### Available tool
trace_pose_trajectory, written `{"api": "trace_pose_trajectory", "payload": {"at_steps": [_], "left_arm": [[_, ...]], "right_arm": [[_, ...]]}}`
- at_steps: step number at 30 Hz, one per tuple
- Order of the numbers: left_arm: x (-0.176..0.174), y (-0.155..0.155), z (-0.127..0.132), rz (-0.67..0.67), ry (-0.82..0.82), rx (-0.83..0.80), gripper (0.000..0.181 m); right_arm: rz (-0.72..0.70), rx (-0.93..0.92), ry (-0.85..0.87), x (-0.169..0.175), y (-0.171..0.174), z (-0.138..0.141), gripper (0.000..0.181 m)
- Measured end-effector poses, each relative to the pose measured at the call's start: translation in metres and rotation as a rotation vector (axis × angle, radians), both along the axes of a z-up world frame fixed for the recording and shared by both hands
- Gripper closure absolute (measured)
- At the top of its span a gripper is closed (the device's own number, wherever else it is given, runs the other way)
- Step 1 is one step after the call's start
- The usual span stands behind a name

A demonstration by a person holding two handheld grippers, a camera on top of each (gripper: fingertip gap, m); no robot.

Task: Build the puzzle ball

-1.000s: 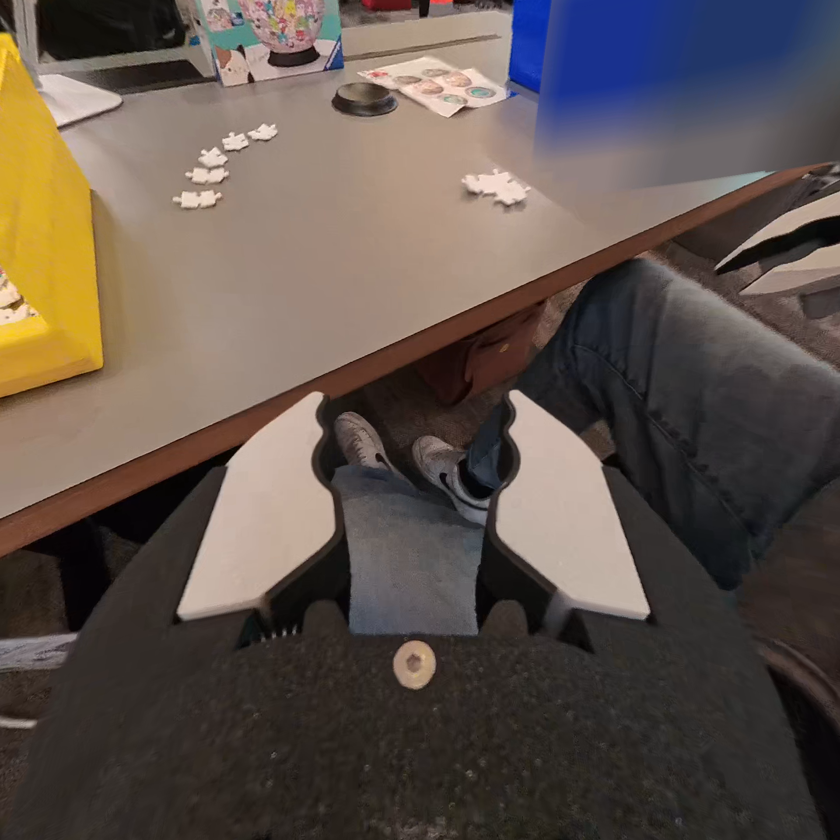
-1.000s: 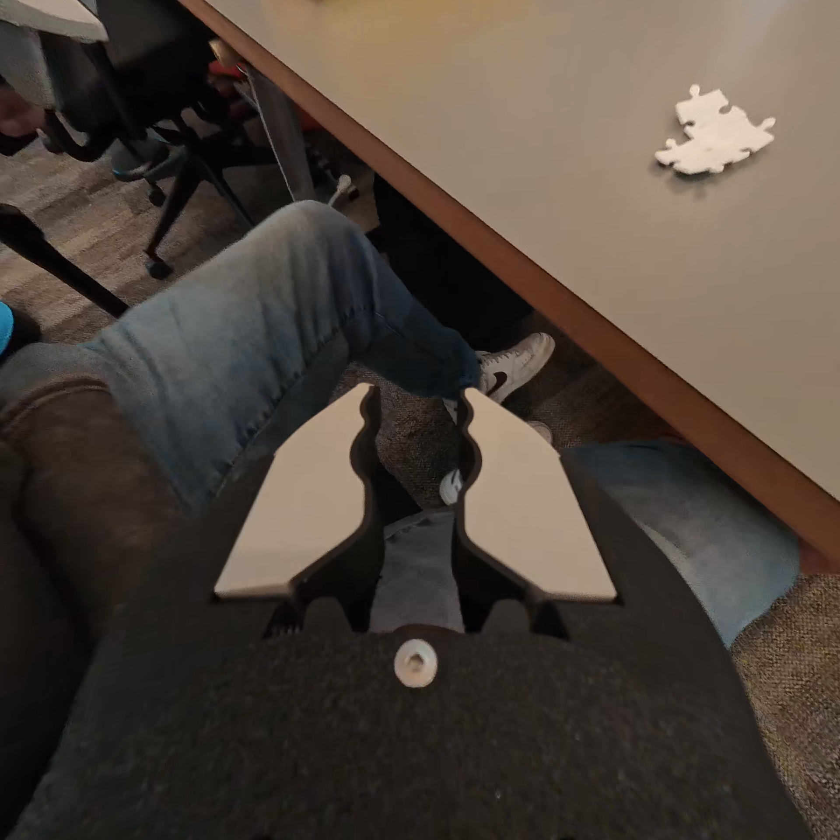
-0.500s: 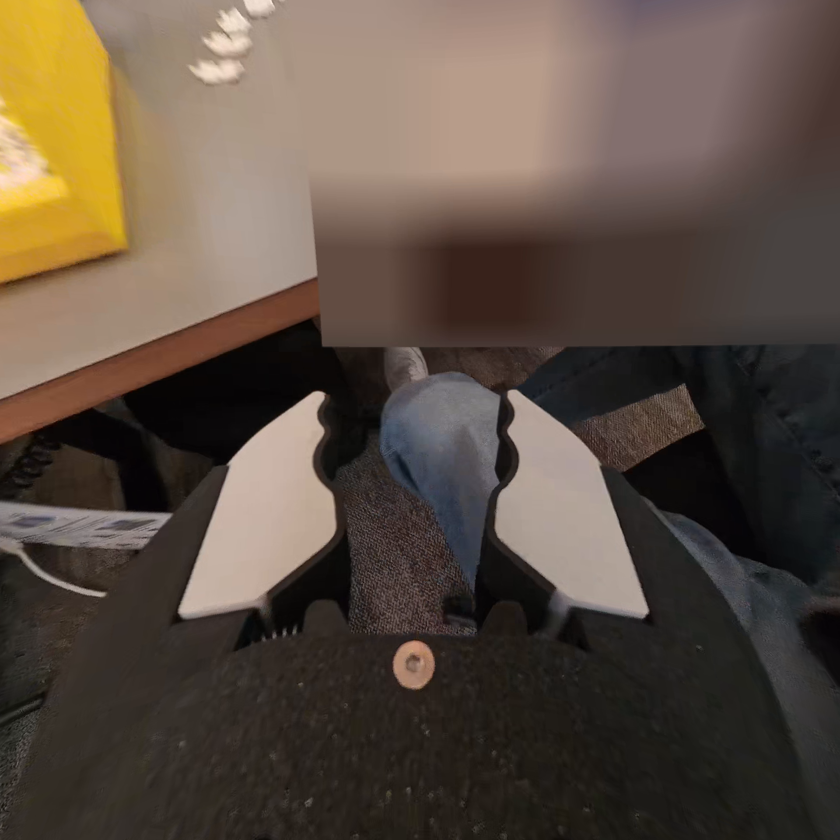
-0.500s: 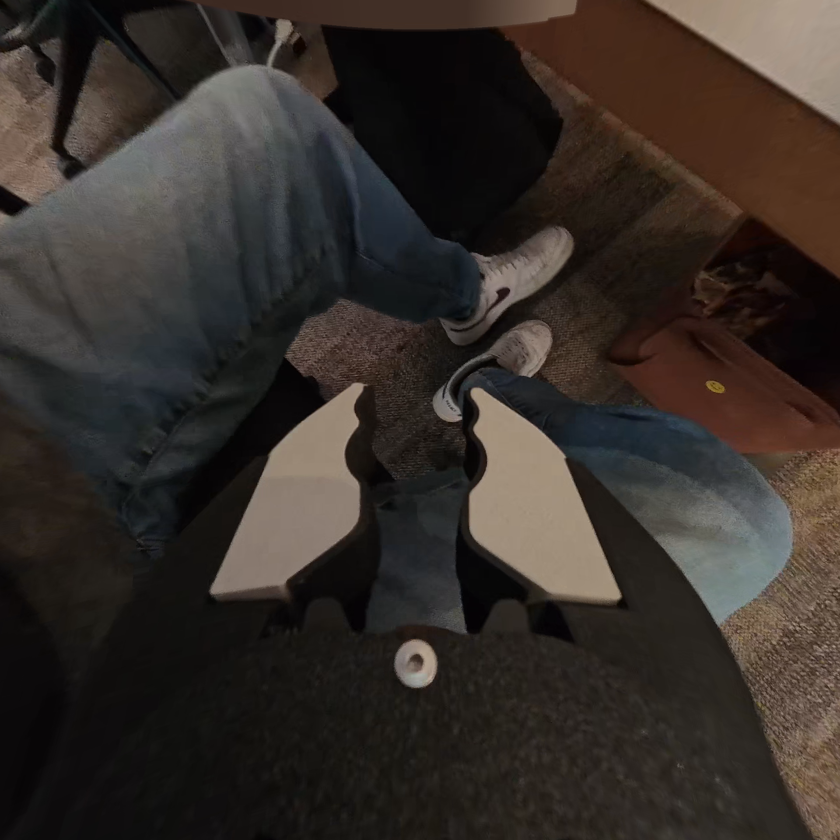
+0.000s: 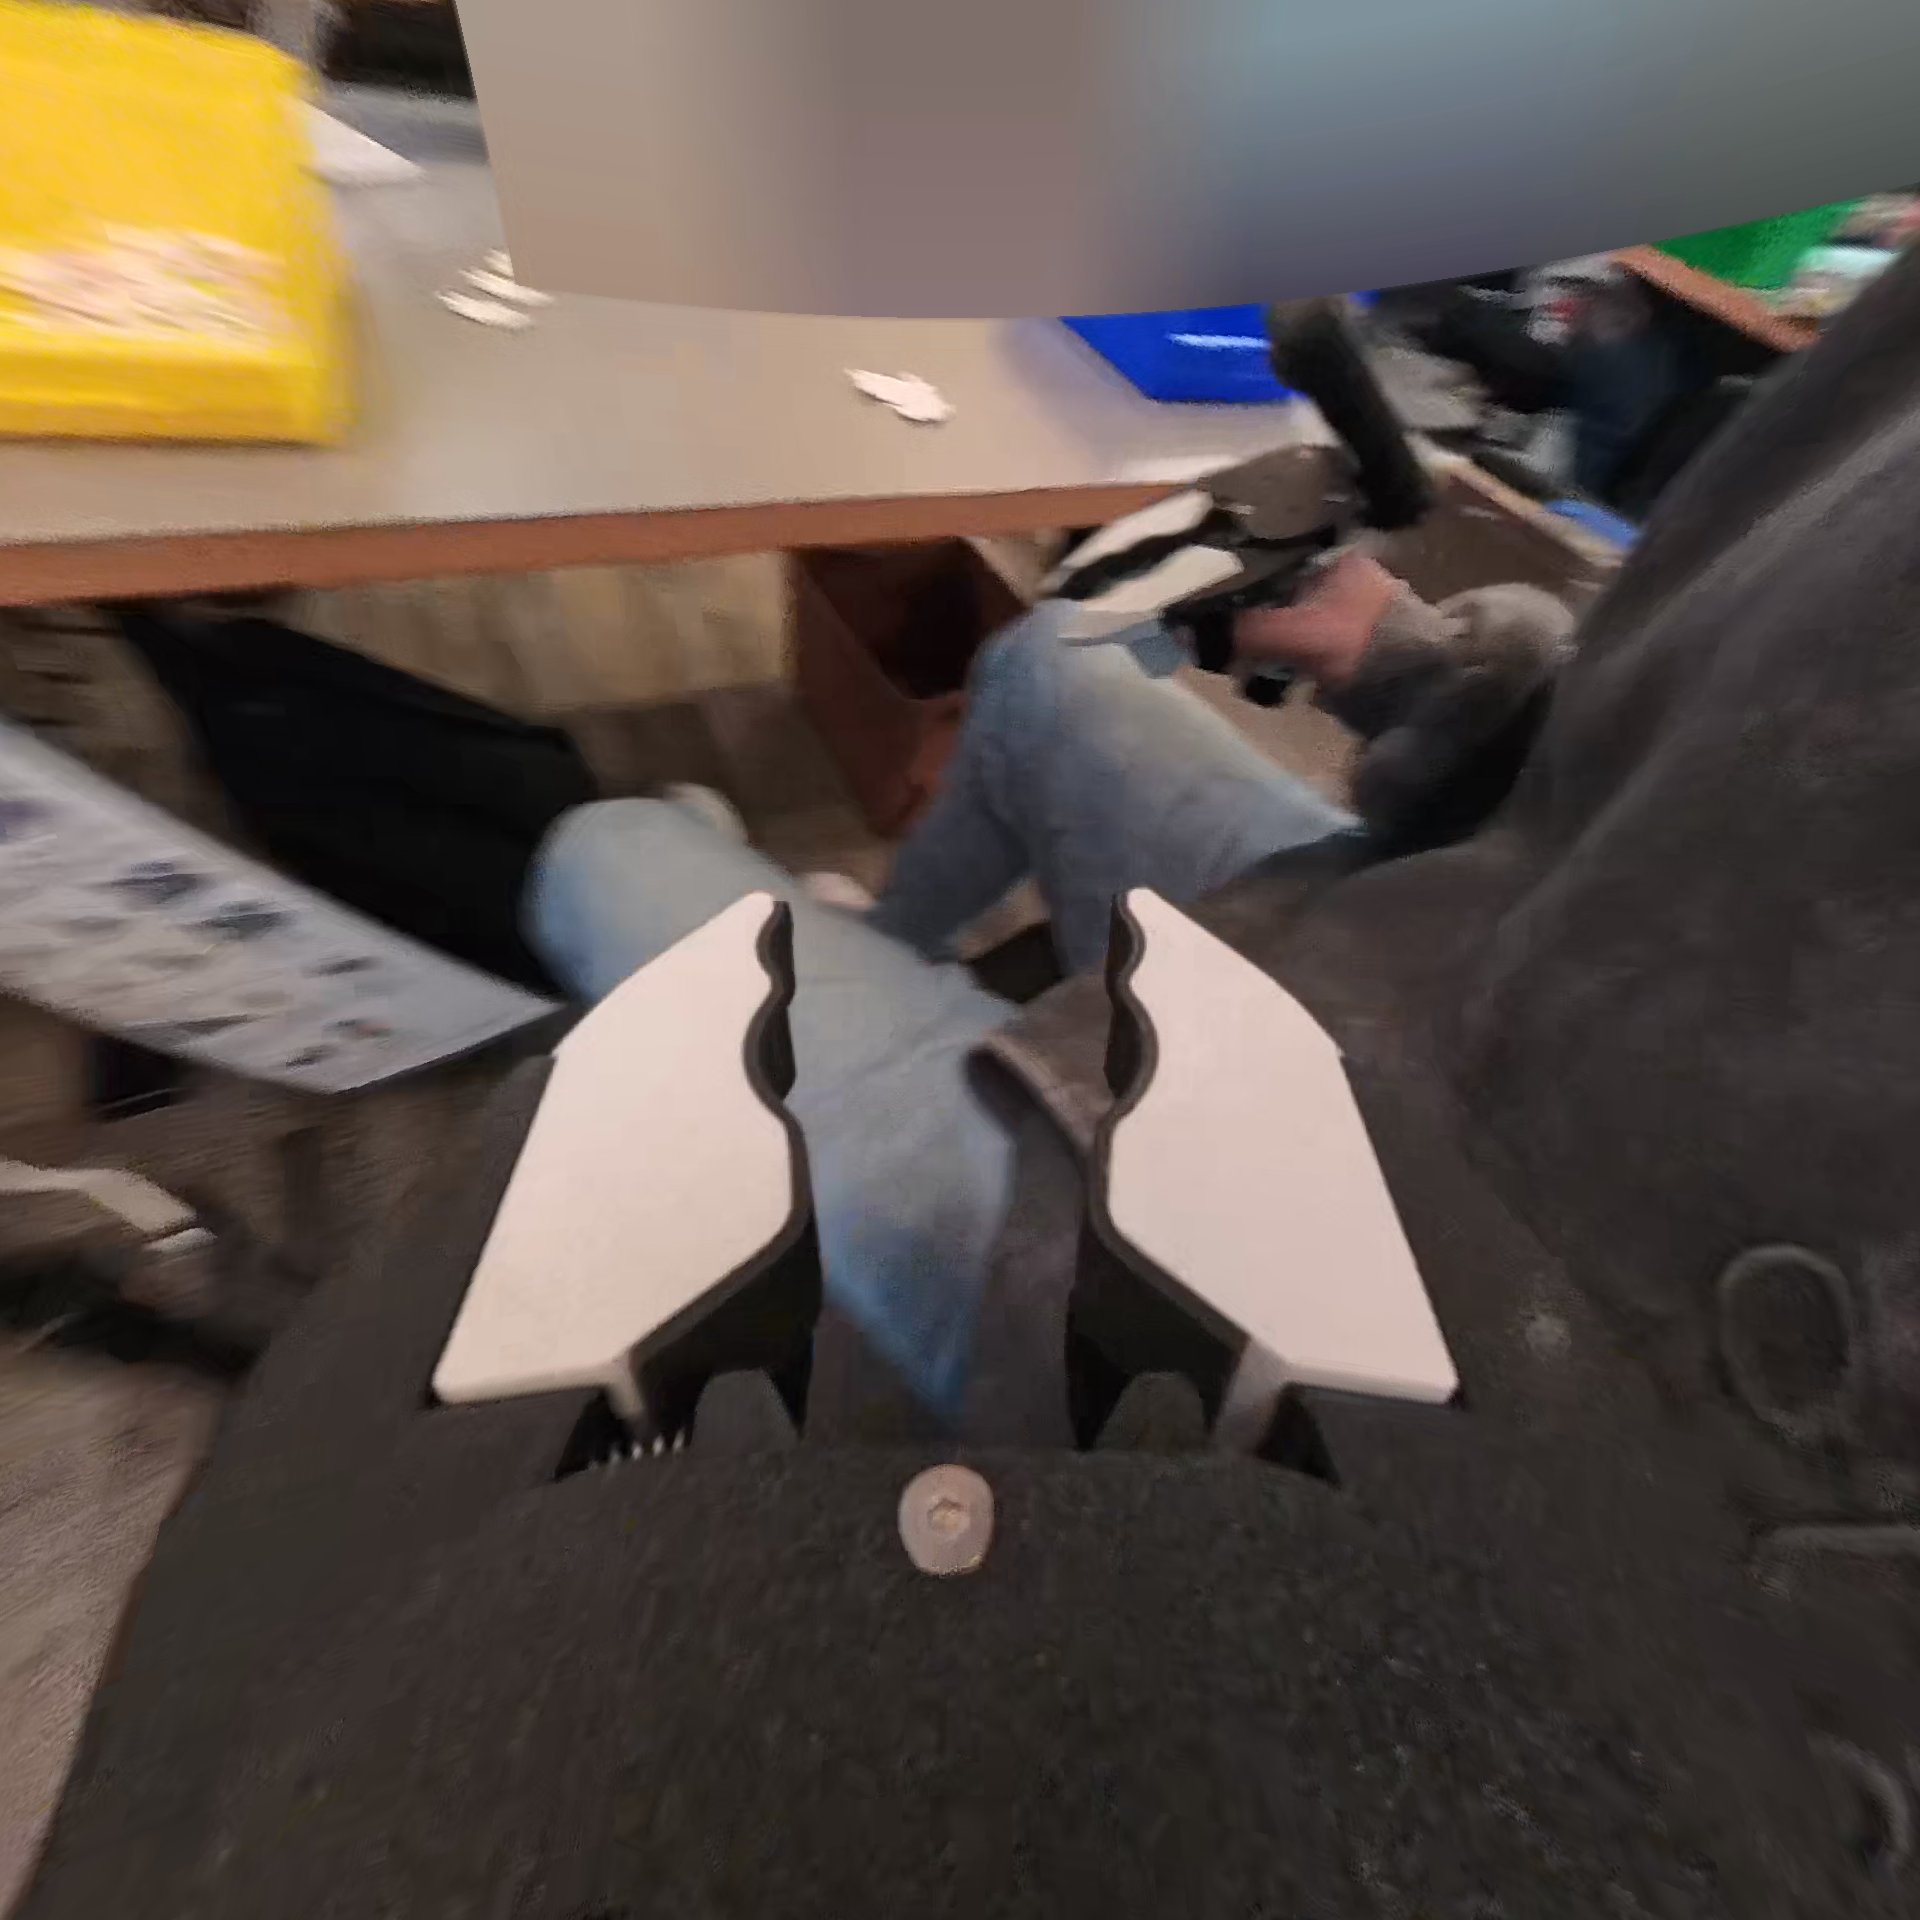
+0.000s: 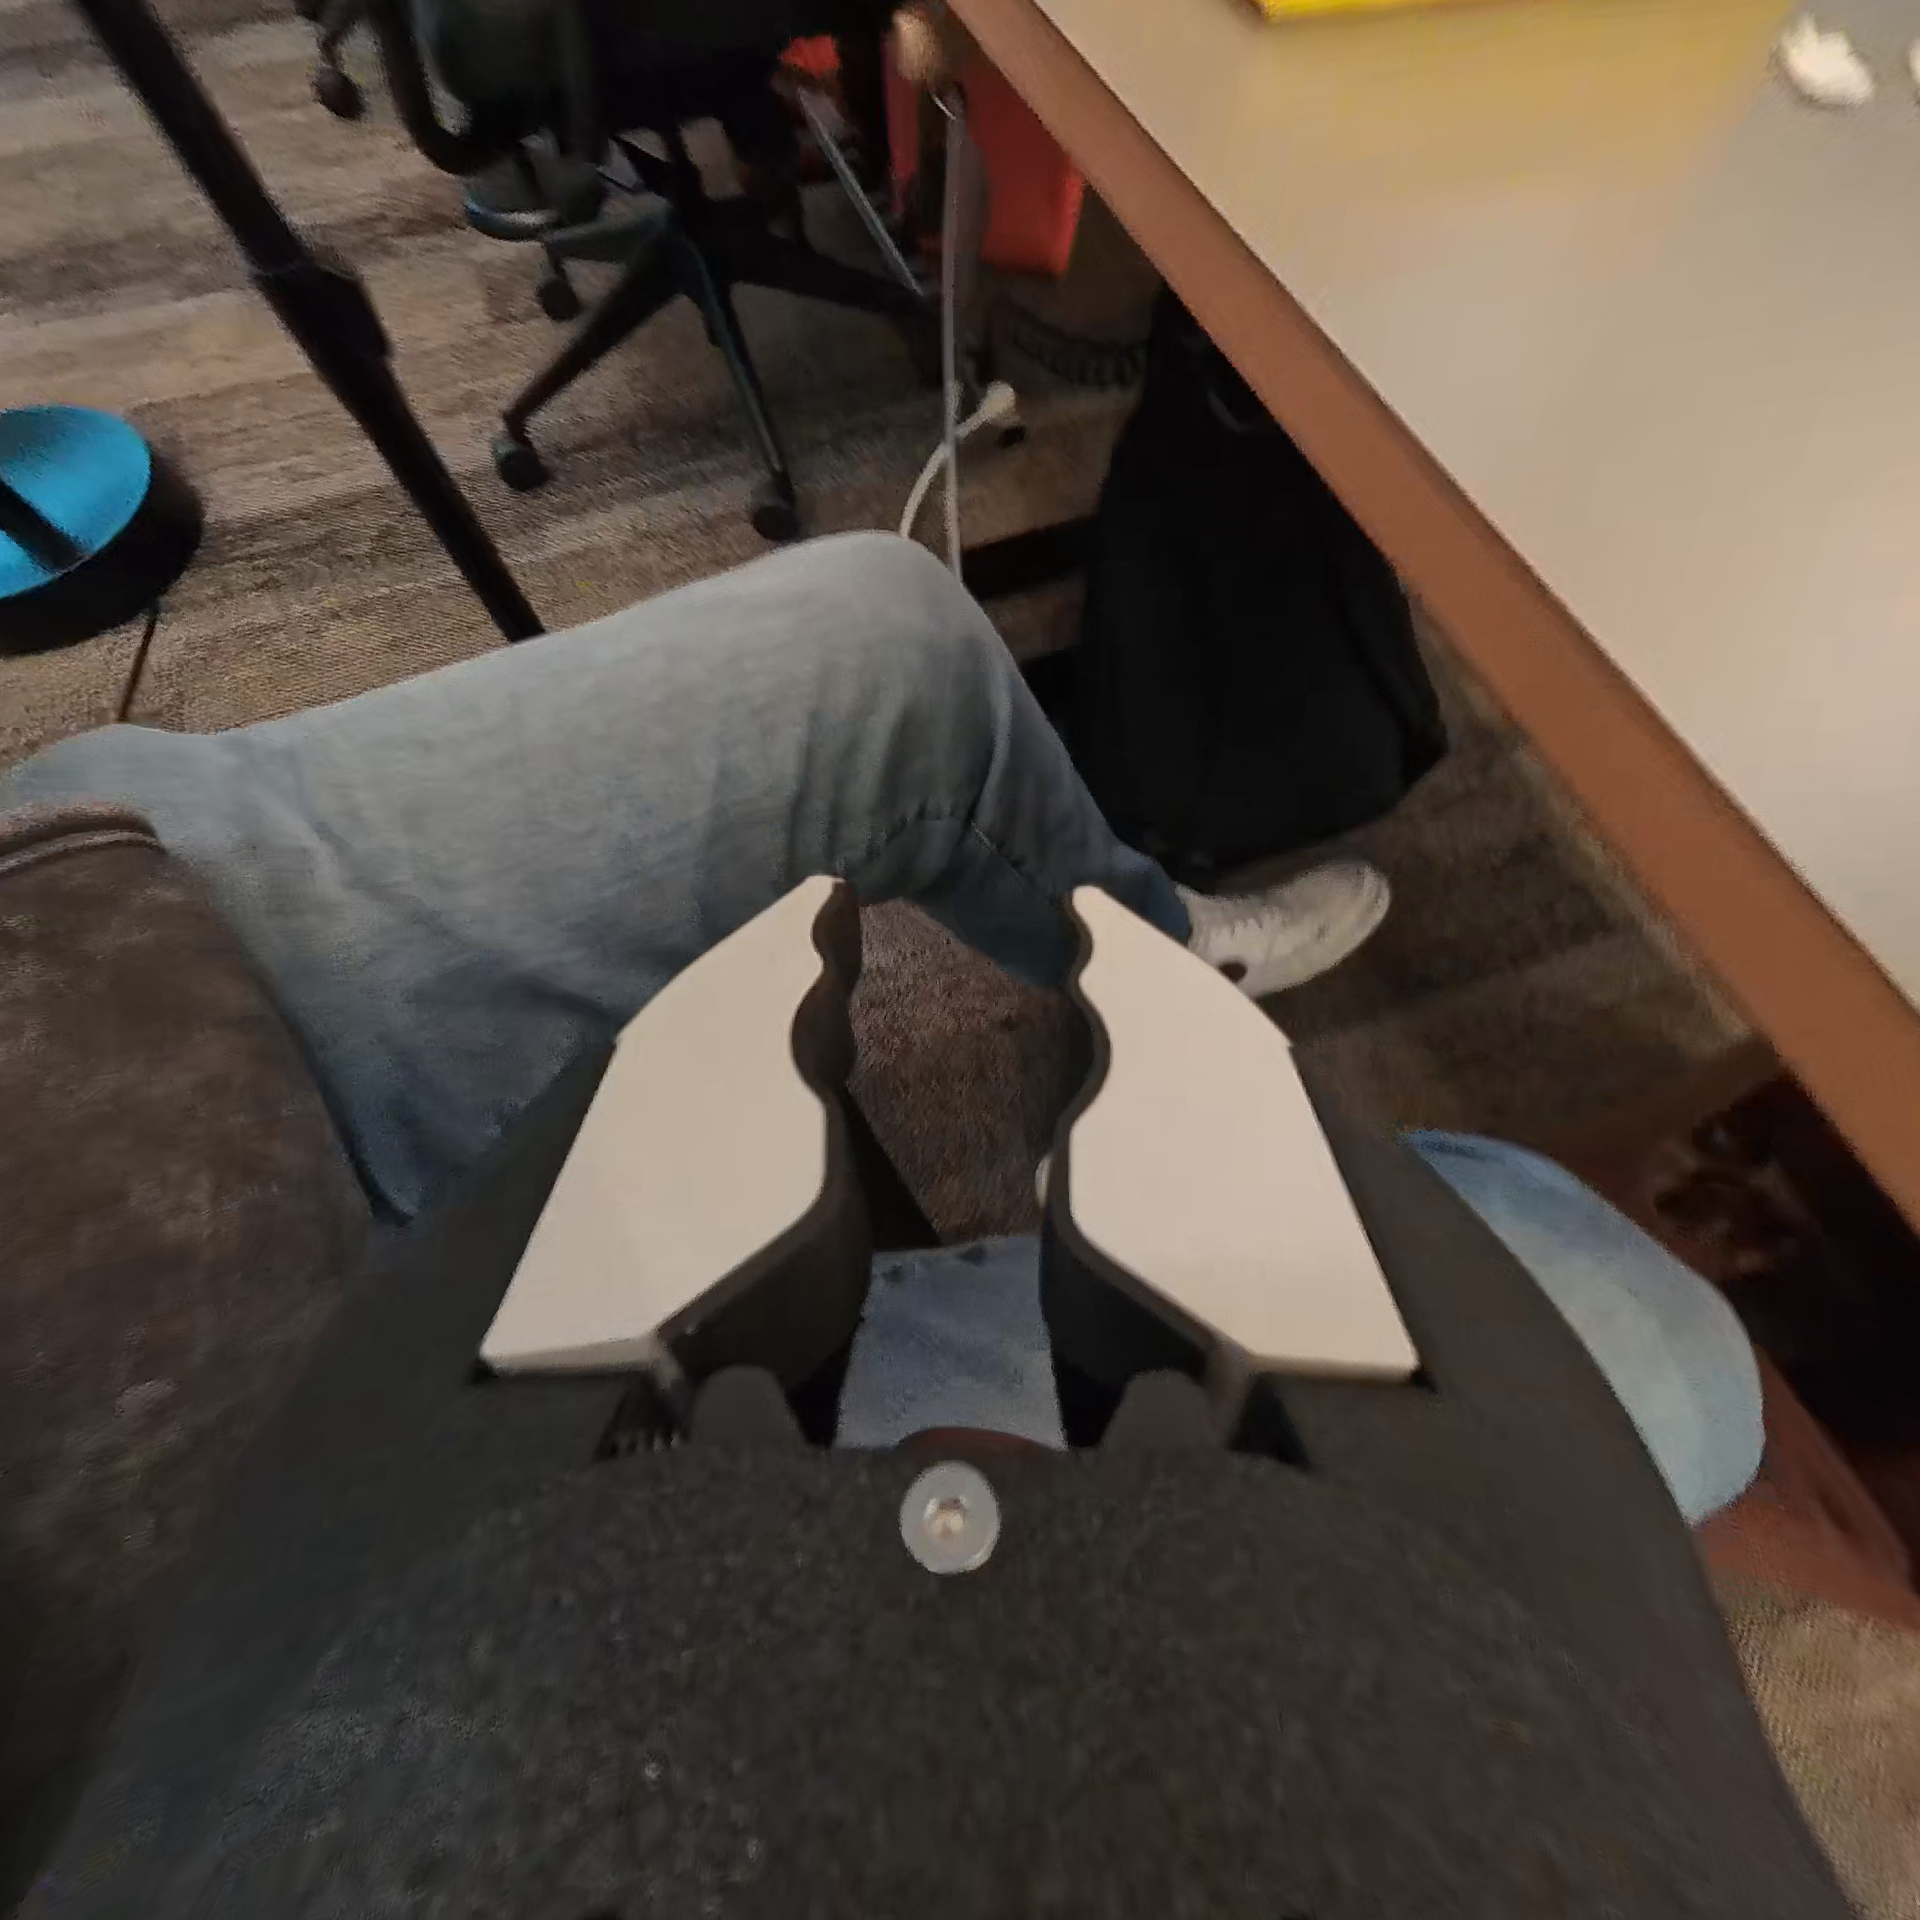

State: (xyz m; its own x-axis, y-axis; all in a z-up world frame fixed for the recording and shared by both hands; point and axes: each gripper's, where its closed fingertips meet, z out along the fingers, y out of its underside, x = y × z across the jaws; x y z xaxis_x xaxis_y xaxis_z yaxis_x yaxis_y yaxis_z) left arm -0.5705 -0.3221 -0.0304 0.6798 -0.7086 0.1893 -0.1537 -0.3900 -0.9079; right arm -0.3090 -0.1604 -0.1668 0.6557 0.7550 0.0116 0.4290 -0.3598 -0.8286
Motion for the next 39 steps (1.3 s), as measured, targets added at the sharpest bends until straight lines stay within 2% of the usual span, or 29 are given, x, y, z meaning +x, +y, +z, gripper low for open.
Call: {"api": "trace_pose_trajectory", "payload": {"at_steps": [2, 4, 6, 7, 9, 12, 15, 17, 19, 21, 23, 25, 28, 33, 36, 39], "left_arm": [[-0.059, -0.027, 0.011, 0.202, 0.07, 0.107, 0.121], [-0.134, -0.055, 0.002, 0.469, 0.175, 0.155, 0.127], [-0.215, -0.085, -0.027, 0.718, 0.246, 0.164, 0.134], [-0.252, -0.097, -0.053, 0.811, 0.256, 0.149, 0.135], [-0.316, -0.116, -0.134, 0.911, 0.283, 0.026, 0.127], [-0.395, -0.131, -0.305, 0.952, 0.322, -0.253, 0.121], [-0.452, -0.129, -0.469, 0.999, 0.238, -0.469, 0.13], [-0.477, -0.119, -0.56, 1.033, 0.124, -0.608, 0.127], [-0.493, -0.1, -0.63, 1.069, -0.024, -0.745, 0.126], [-0.51, -0.084, -0.686, 1.167, -0.149, -0.843, 0.124], [-0.524, -0.077, -0.736, 1.29, -0.181, -0.945, 0.121], [-0.524, -0.074, -0.772, 1.358, -0.15, -1.028, 0.118], [-0.527, -0.074, -0.797, 1.435, -0.05, -1.065, 0.115], [-0.53, -0.059, -0.806, 1.497, -0.09, -1.006, 0.114], [-0.525, -0.05, -0.812, 1.472, -0.112, -1.009, 0.113], [-0.523, -0.054, -0.825, 1.478, -0.009, -1.081, 0.118]], "right_arm": [[0.065, 0.068, -0.02, -0.025, -0.002, 0.007, 0.145], [0.108, 0.089, -0.034, -0.052, -0.004, 0.007, 0.144], [0.162, 0.045, 0.002, -0.082, -0.011, 0.004, 0.143], [0.179, 0.015, 0.021, -0.096, -0.014, 0.001, 0.142], [0.203, -0.05, 0.051, -0.118, -0.021, -0.009, 0.142], [0.202, -0.114, 0.042, -0.135, -0.025, -0.029, 0.142], [0.175, -0.148, -0.005, -0.137, -0.026, -0.045, 0.142], [0.141, -0.17, -0.027, -0.136, -0.025, -0.052, 0.142], [0.102, -0.207, -0.046, -0.136, -0.023, -0.058, 0.142], [0.065, -0.206, -0.055, -0.141, -0.02, -0.057, 0.143], [0.061, -0.199, -0.083, -0.148, -0.019, -0.059, 0.143], [0.074, -0.213, -0.141, -0.154, -0.02, -0.066, 0.143], [0.09, -0.233, -0.213, -0.16, -0.02, -0.077, 0.143], [0.084, -0.303, -0.248, -0.156, -0.018, -0.096, 0.143], [0.075, -0.348, -0.258, -0.151, -0.018, -0.105, 0.143], [0.067, -0.355, -0.277, -0.146, -0.019, -0.107, 0.143]]}}
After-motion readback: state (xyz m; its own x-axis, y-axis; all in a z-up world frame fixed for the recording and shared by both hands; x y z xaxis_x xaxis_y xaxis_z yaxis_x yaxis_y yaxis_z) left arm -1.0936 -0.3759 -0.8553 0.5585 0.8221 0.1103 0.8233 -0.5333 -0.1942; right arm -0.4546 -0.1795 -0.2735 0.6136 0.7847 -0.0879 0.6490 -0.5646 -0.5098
